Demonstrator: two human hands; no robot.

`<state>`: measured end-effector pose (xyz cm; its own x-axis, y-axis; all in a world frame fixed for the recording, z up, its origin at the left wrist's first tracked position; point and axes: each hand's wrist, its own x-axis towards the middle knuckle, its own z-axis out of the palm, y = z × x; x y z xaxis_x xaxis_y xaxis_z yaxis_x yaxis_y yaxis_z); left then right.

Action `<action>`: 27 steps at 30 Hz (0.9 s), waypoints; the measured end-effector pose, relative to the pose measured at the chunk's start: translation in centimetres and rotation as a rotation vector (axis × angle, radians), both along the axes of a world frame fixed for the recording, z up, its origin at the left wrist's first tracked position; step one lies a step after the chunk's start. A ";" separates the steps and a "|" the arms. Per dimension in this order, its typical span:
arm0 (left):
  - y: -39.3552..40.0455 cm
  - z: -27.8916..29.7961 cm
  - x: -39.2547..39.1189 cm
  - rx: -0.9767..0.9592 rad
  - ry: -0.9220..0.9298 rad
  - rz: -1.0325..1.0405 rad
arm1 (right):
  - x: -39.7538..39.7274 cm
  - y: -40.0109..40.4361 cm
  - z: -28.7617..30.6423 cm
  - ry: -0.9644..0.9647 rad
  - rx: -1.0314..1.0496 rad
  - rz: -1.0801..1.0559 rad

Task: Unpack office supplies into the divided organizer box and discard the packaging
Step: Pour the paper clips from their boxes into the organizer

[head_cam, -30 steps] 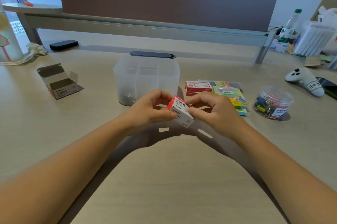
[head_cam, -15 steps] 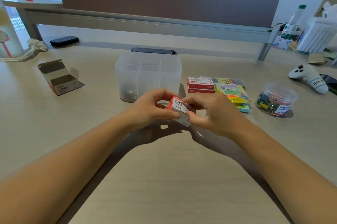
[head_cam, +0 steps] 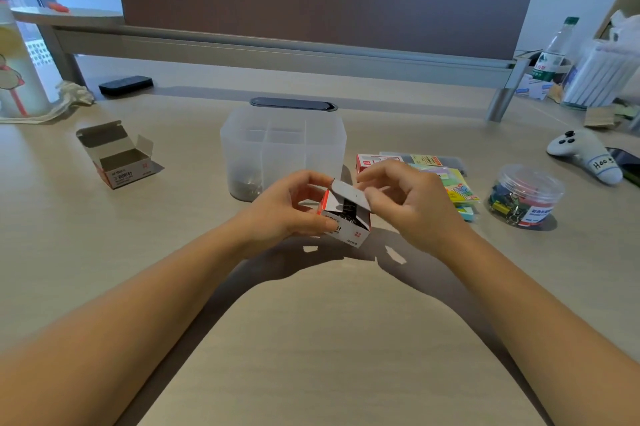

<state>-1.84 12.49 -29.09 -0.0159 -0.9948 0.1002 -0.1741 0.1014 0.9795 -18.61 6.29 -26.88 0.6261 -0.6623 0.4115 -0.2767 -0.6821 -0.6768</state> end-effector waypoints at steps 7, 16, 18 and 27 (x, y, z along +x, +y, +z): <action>0.5 0.9 -0.4 0.015 0.168 -0.056 | 1.3 -1.2 0.5 -0.217 0.201 -0.147; 2.5 2.5 1.4 -0.054 0.176 0.057 | 3.7 -0.4 2.1 -0.246 0.275 -0.110; 2.8 2.9 2.2 -0.082 0.179 0.087 | 4.1 0.2 2.5 -0.154 0.261 -0.002; 2.3 6.3 5.6 -0.224 -0.078 0.206 | 8.5 0.1 5.4 -0.114 0.306 0.177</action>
